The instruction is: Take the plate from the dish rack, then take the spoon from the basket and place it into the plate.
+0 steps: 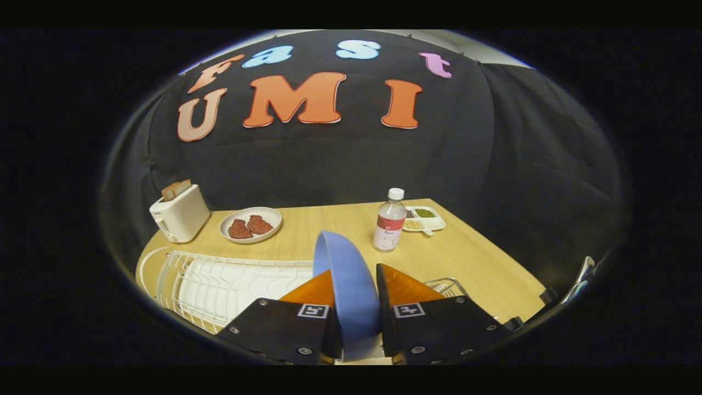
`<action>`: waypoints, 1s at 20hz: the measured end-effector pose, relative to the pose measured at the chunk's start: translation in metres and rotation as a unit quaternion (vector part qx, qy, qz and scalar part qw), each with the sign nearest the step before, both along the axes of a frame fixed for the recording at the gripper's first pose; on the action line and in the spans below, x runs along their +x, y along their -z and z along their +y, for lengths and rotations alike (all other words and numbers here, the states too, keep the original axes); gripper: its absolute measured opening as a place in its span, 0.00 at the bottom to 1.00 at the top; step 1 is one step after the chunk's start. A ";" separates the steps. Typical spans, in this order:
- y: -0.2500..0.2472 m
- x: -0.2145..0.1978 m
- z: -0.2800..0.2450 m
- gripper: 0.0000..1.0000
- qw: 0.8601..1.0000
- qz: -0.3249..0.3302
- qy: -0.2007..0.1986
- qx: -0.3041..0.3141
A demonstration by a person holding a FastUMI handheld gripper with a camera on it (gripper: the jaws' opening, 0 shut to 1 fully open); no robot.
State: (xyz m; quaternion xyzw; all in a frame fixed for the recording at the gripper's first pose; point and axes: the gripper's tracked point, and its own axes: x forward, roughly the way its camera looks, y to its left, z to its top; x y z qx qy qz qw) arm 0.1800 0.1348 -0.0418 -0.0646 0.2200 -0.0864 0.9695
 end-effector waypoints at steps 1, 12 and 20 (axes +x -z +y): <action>-0.002 0.001 0.001 0.28 1.000 0.001 0.001 0.001; -0.020 0.008 0.013 0.27 0.996 -0.022 -0.008 -0.083; -0.036 0.010 0.016 0.26 0.991 -0.037 -0.005 -0.127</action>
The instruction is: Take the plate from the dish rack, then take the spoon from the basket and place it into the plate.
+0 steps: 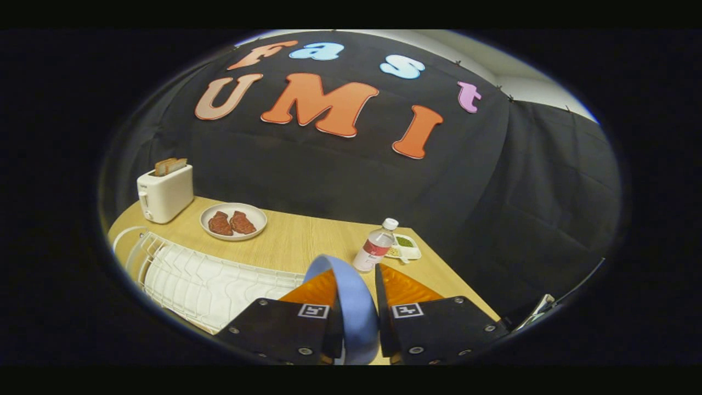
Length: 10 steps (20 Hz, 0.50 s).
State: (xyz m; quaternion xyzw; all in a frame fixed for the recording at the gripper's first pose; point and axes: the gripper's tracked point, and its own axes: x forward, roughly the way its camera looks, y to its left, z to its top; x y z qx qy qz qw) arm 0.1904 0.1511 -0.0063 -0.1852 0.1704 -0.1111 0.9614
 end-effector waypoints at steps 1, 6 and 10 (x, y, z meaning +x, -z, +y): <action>-0.002 -0.001 0.000 0.26 1.000 -0.002 0.000 -0.008; -0.004 -0.004 -0.003 0.24 1.000 -0.001 0.002 -0.010; -0.028 -0.004 -0.001 0.21 0.999 -0.031 0.005 -0.024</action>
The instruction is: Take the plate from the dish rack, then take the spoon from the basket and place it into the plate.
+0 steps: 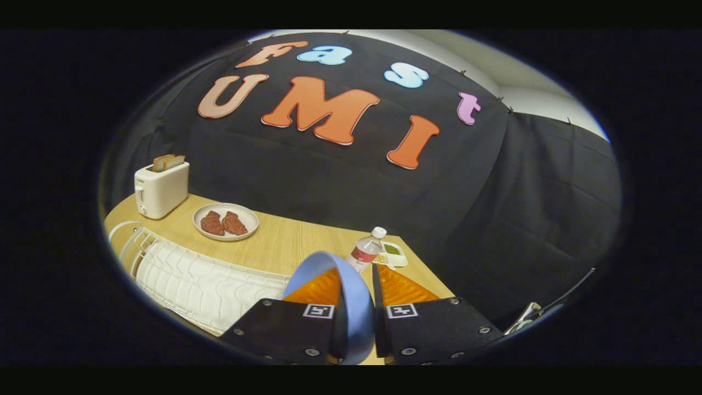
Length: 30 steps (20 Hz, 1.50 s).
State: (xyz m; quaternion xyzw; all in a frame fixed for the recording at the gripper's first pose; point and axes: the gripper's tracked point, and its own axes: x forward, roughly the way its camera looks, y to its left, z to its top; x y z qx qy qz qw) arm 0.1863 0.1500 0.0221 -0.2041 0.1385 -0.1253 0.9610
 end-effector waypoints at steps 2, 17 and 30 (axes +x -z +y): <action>-0.003 -0.004 0.005 0.20 1.000 -0.001 -0.008 0.010; 0.062 -0.140 0.032 0.20 0.945 0.057 -0.133 0.294; 0.189 -0.208 0.043 0.20 0.868 0.123 -0.124 0.464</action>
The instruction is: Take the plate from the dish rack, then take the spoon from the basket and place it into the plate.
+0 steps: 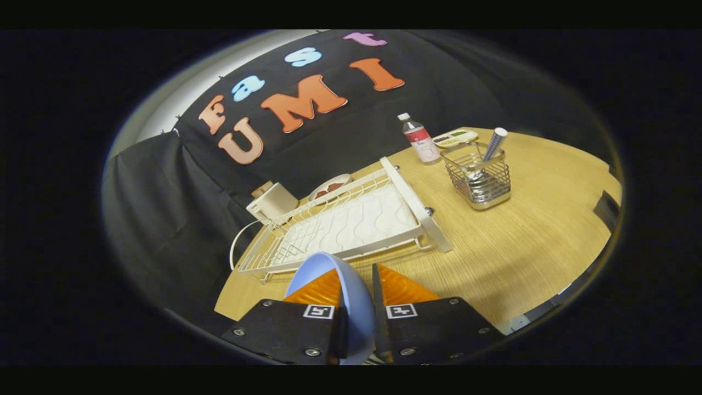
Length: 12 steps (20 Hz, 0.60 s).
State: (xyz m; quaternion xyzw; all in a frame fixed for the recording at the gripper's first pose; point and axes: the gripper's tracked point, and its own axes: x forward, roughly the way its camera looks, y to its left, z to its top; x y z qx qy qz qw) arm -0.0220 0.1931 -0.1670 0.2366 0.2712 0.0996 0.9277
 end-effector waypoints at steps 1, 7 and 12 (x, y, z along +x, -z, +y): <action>0.007 0.001 0.001 0.20 1.000 0.005 0.002 0.007; 0.038 0.002 0.008 0.20 0.998 0.030 0.025 0.056; 0.052 0.000 0.012 0.22 0.994 0.054 0.039 0.088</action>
